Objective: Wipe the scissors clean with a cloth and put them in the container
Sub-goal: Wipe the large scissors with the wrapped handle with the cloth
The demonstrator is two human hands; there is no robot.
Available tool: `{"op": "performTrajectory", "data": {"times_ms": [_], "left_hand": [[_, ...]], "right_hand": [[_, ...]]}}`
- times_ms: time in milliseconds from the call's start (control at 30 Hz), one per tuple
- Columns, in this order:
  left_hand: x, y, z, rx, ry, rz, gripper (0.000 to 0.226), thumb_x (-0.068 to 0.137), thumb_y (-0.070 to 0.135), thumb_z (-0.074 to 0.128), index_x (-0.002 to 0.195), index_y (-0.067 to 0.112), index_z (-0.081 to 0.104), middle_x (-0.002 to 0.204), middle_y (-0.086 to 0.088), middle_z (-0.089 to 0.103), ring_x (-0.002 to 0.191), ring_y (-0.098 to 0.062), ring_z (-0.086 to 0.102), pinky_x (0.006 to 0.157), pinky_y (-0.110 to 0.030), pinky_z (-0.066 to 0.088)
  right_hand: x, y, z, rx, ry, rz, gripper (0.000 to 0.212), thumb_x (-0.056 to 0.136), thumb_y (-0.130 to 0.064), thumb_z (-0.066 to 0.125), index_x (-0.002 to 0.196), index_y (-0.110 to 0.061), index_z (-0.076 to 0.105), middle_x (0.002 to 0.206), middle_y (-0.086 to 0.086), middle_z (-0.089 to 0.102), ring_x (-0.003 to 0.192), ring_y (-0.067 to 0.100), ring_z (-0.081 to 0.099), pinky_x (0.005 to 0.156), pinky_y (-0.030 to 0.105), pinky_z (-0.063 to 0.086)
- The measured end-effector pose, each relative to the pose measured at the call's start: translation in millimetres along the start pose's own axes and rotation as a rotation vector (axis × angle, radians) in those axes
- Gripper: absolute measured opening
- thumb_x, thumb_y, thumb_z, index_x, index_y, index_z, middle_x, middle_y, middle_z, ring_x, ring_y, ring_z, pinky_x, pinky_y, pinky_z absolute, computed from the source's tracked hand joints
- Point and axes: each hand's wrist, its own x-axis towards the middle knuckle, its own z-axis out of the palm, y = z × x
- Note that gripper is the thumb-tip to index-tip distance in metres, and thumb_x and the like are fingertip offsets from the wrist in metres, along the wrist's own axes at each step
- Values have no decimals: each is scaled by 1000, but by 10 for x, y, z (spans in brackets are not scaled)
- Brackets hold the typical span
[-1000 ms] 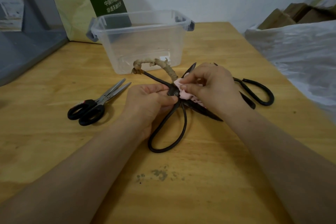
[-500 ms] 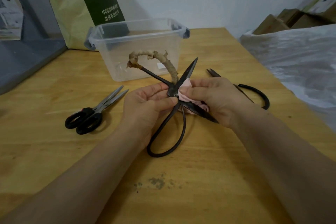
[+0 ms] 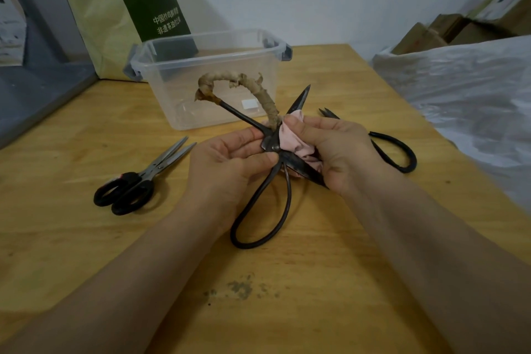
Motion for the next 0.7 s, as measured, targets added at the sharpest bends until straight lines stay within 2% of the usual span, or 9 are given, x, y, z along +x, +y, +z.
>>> {"op": "performTrajectory", "data": {"times_ms": [67,133,233,300,333,467,567,700], "left_hand": [[2,0,3,3,-1,5,36,74,-19,60,100,6,66,88,-10,75,76,-18,73,58,-19,55],[3,0,4,10,-3,11,37,74,-19,60,101,5,66,88,-10,75,76,-18,73,59,-19,55],[0,3,14,19,-10,26,36,74,-19,60,100,5,66,85,-8,75,74,-16,72,59,-19,55],[-5,4,21,18,-16,29,35,74,-19,60,96,7,66,81,-5,75,72,-14,72,58,-18,54],[-4,5,24,16,-20,27,35,74,-20,60,95,7,66,80,-4,75,71,-14,72,57,-18,54],[7,-1,31,25,-22,25,36,73,-19,61,97,7,66,81,-5,75,73,-14,72,57,-18,54],[8,-4,40,21,-28,22,36,72,-19,61,97,7,66,81,-5,75,73,-14,72,57,-17,54],[11,-11,36,21,-20,23,37,71,-19,62,99,5,66,84,-7,75,74,-16,72,57,-19,54]], "right_hand": [[21,0,3,27,10,-1,18,73,-14,77,85,-4,68,57,9,67,37,10,52,39,16,43],[40,-2,1,61,13,1,21,71,-15,78,87,-4,69,59,9,69,45,13,55,47,21,44],[64,-11,-20,135,26,-9,43,55,-16,80,93,-2,69,79,14,73,66,22,67,60,29,55],[73,-16,-24,166,24,-10,52,49,-17,78,97,-2,68,91,18,72,73,24,70,65,33,59],[79,-18,-26,187,16,-4,49,52,-15,78,98,-1,67,92,18,72,73,25,70,64,33,59],[89,-30,-34,264,14,2,19,71,-4,75,88,-2,67,81,16,71,69,23,70,61,34,60],[105,-38,-38,287,22,1,26,71,-4,74,95,0,67,92,20,71,83,29,70,70,39,60],[130,-53,-35,307,16,-7,29,66,-7,76,94,-3,68,94,19,71,82,29,70,70,41,60]]}}
